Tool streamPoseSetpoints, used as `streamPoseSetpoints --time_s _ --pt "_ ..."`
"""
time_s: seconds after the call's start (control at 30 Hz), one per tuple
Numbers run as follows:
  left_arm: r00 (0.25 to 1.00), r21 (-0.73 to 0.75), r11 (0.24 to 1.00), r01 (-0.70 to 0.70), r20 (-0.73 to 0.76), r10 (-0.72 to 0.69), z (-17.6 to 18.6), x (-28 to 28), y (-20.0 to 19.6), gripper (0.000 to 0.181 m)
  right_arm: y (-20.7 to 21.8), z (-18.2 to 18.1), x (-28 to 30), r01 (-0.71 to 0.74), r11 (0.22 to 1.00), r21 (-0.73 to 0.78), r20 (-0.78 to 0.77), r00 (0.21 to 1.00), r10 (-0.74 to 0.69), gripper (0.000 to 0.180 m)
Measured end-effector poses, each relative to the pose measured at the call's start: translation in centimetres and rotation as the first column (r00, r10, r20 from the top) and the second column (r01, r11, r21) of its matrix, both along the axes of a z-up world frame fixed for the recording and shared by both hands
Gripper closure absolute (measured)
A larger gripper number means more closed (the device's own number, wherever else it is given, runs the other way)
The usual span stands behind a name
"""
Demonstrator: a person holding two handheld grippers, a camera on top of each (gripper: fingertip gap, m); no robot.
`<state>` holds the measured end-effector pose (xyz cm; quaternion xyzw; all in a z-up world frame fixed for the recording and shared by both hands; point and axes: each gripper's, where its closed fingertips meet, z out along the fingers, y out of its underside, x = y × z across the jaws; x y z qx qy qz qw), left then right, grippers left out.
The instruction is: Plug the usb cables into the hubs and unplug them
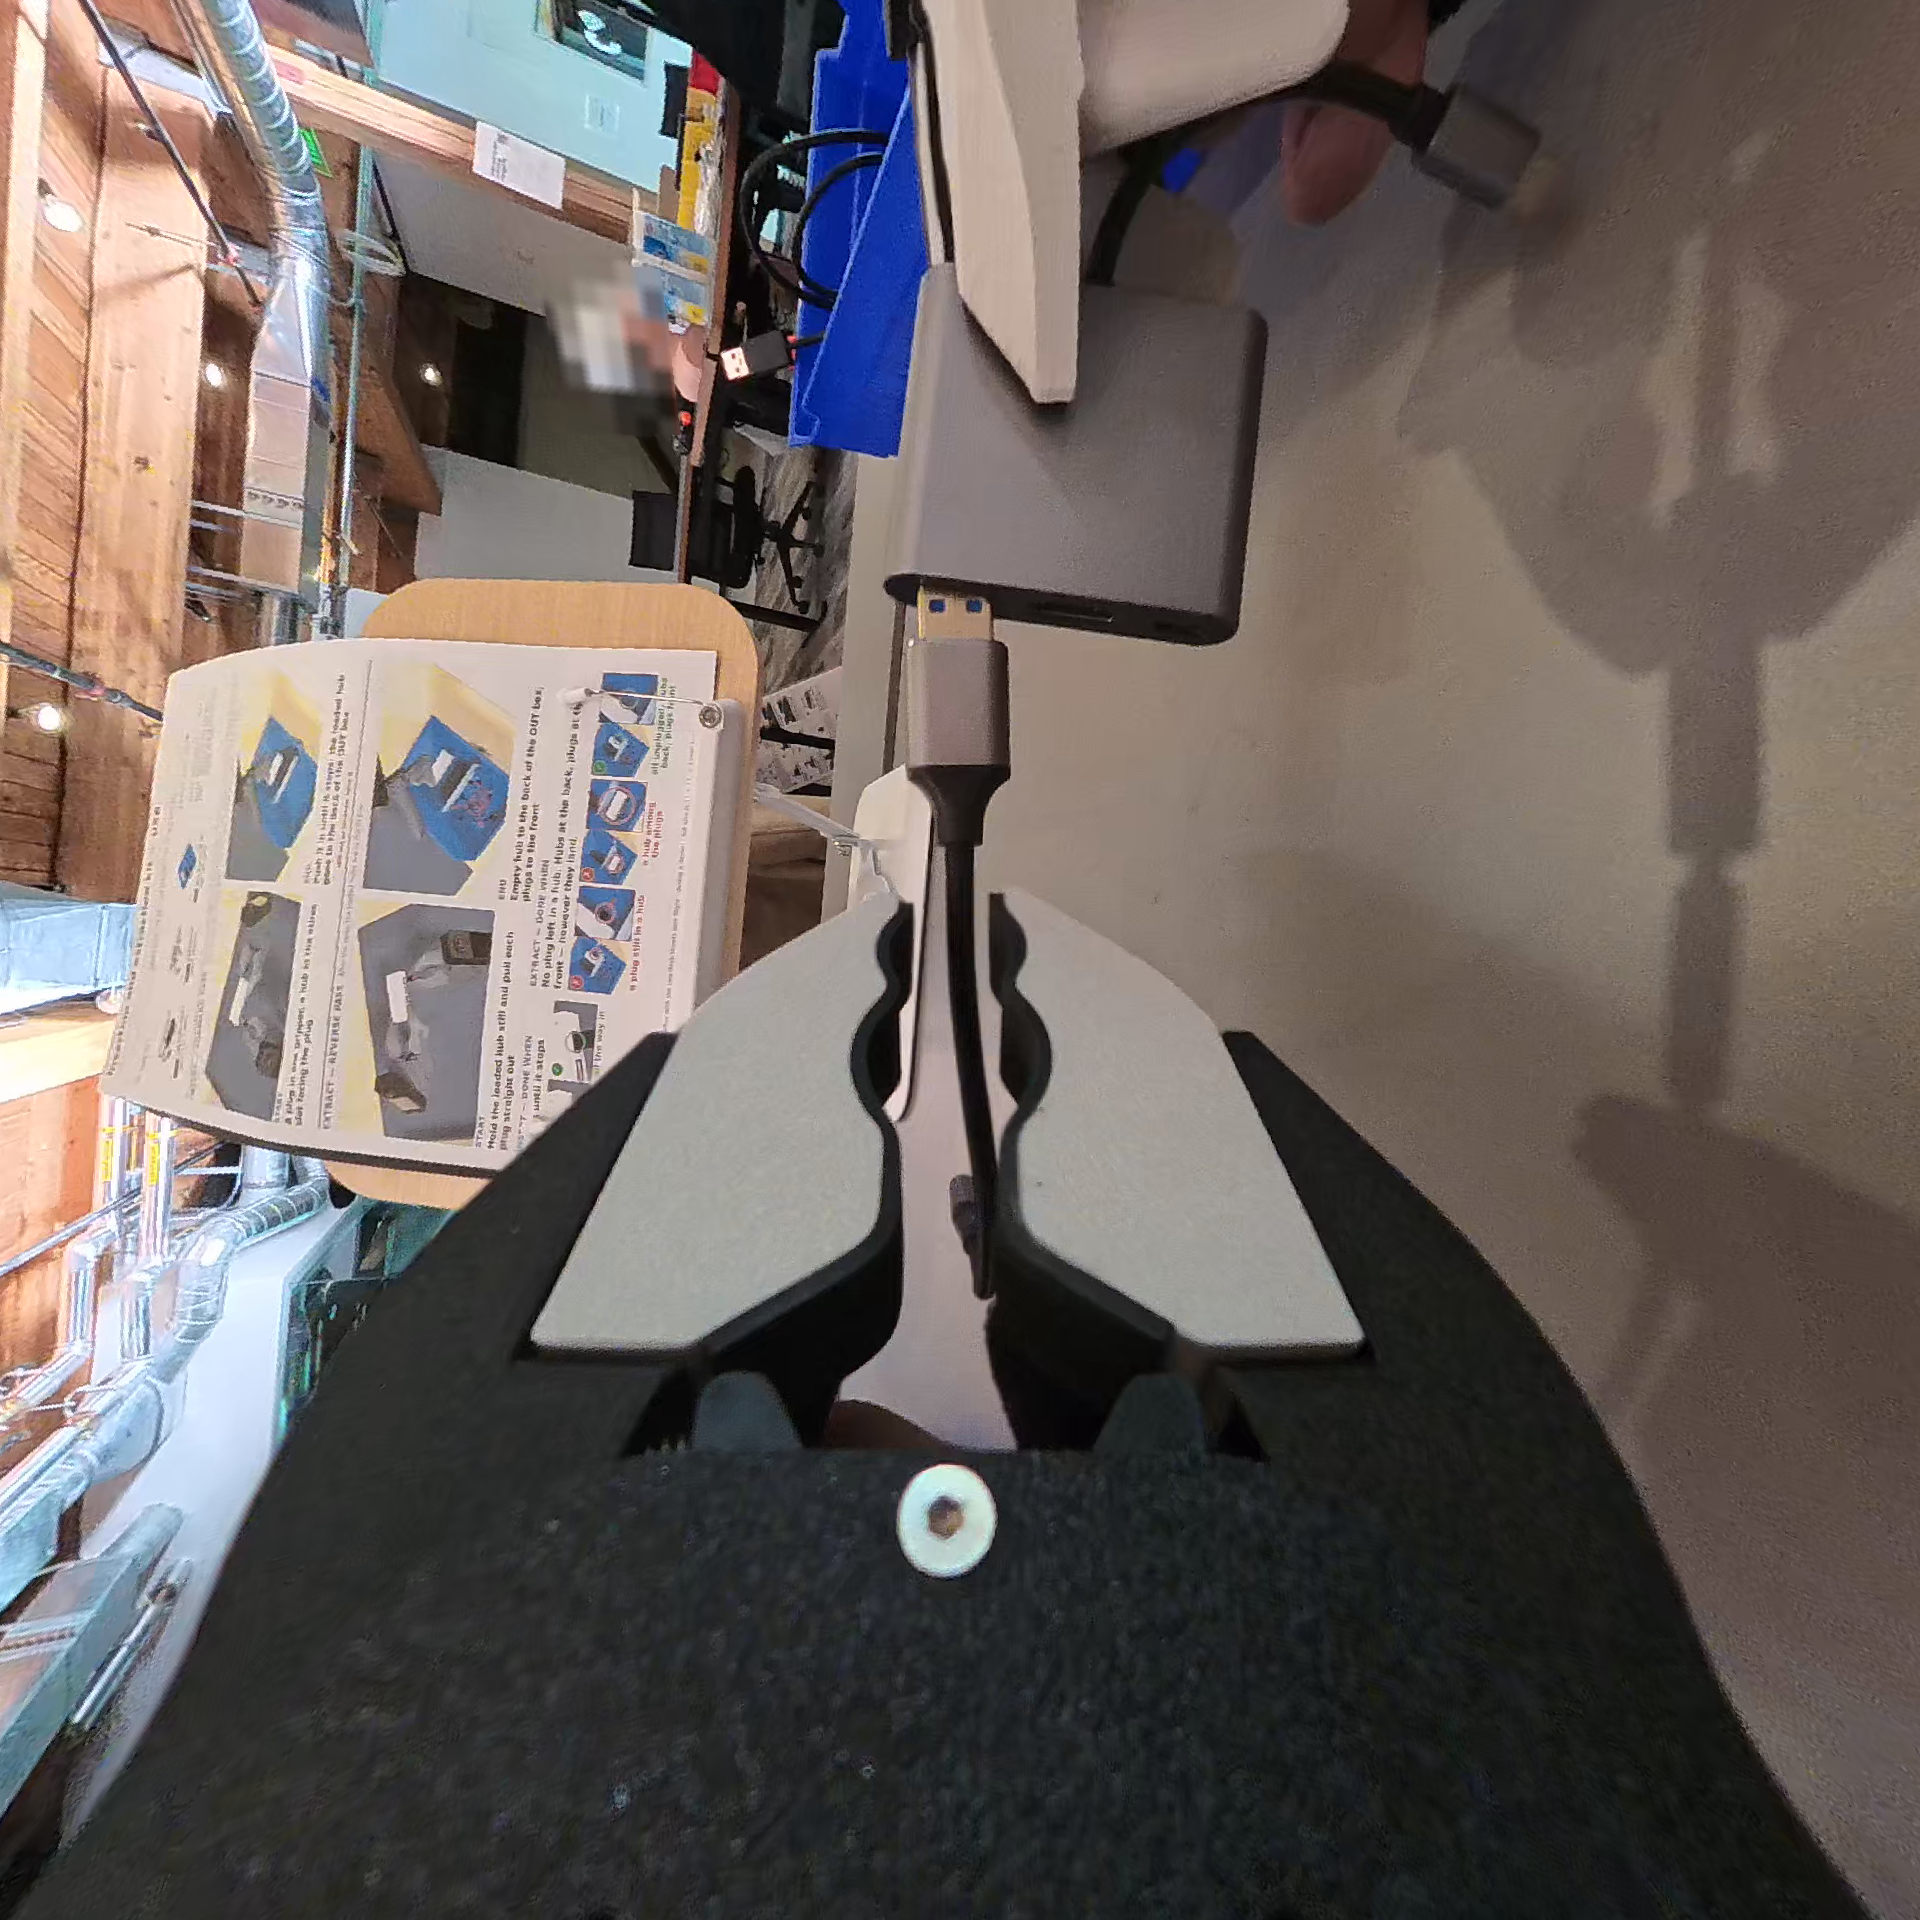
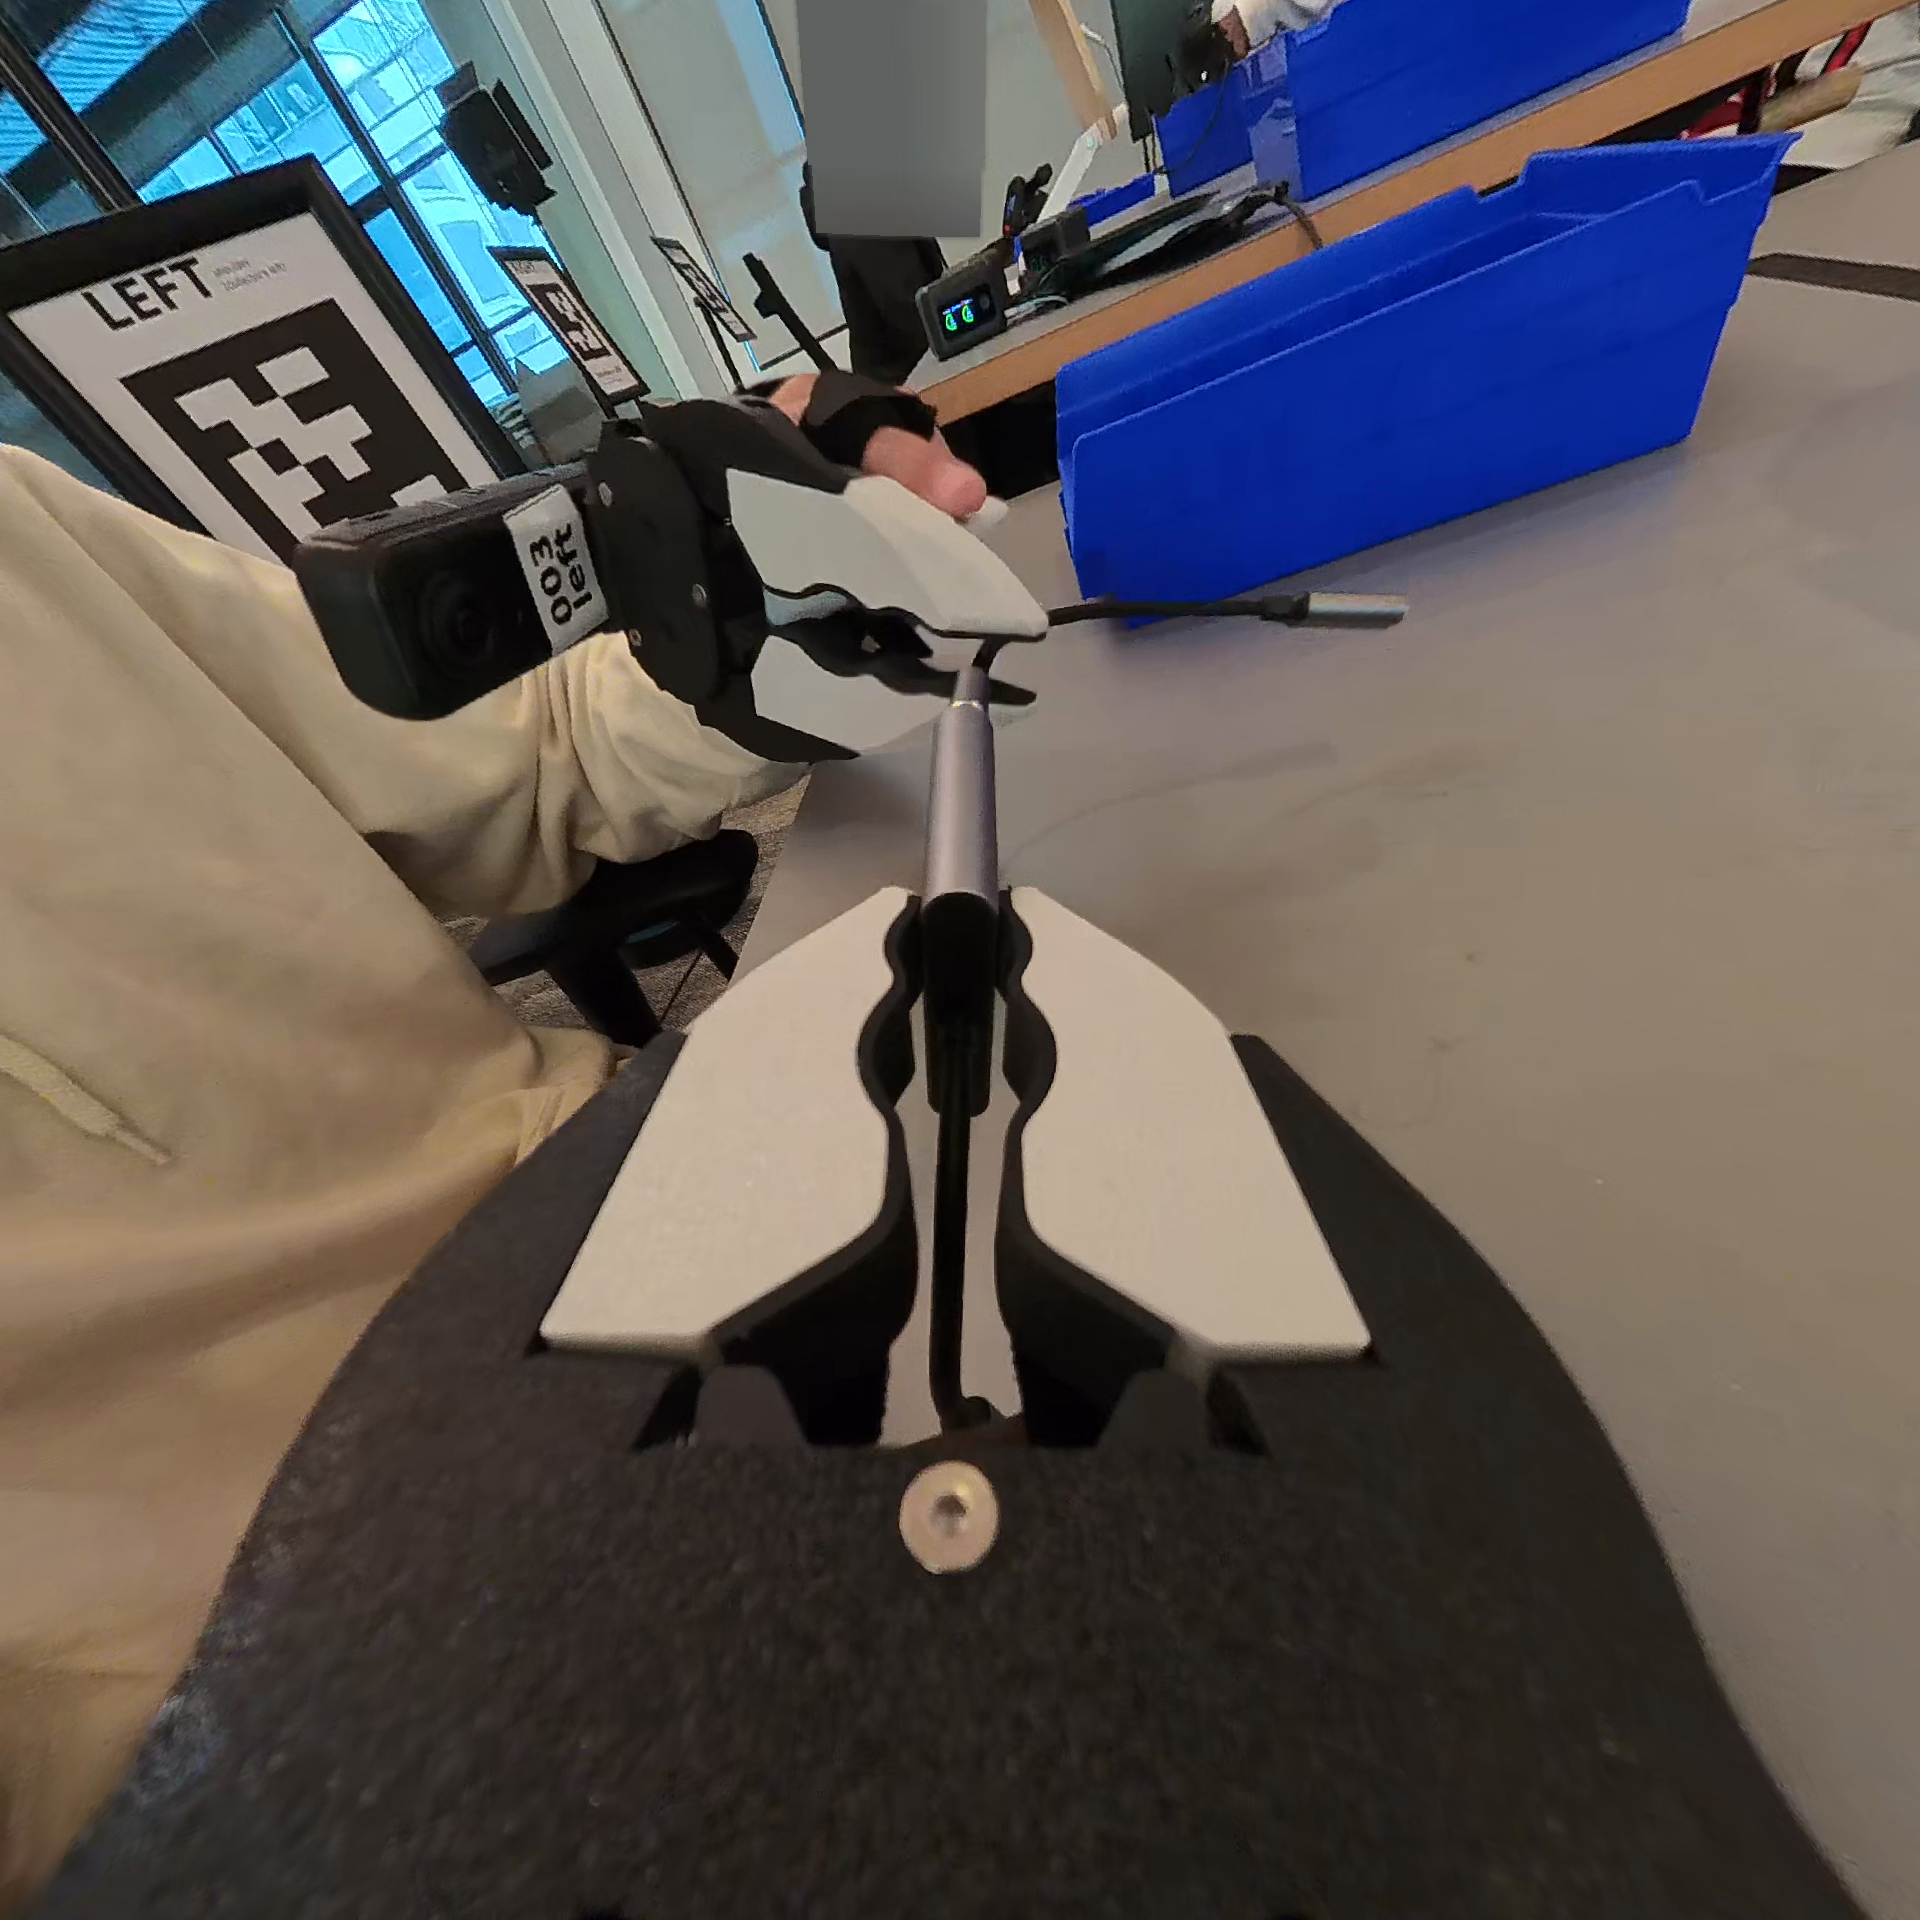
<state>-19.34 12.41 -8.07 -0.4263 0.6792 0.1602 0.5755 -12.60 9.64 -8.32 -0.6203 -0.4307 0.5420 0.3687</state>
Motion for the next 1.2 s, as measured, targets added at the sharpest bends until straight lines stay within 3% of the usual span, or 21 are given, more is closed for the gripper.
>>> streamPoseSetpoints --time_s 0.4,0.53,0.67,0.9,1.2 --pt "0.996 -0.136 0.988 0.073 0.067 -0.065 0.3 0.3 -1.3 0.155 -0.3 -0.1 0.0 -0.022 0.999 -0.028 -0.001 1.000 0.022 0.167" --pt "0.993 -0.150 0.982 0.116 0.050 -0.110 -0.3 0.9 -1.9 0.174 -0.4 -0.1 0.0 -0.030 0.999 -0.038 -0.008 1.000 0.030 0.167" --pt "0.994 -0.186 0.976 0.110 -0.005 -0.113 -0.6 0.7 -2.0 0.175 -0.5 -0.9 -0.1 -0.034 0.998 -0.044 0.041 0.999 0.036 0.167" --pt "0.963 -0.144 0.984 0.104 -0.233 -0.135 -2.8 0.3 -2.2 0.175 -1.0 -2.8 -0.5 -0.063 0.997 -0.053 0.147 0.987 0.070 0.167" --pt "0.955 -0.162 0.981 0.110 -0.256 -0.149 -2.2 -0.2 -2.3 0.175 -1.4 -2.8 -0.5 -0.087 0.995 -0.047 0.148 0.985 0.093 0.167"
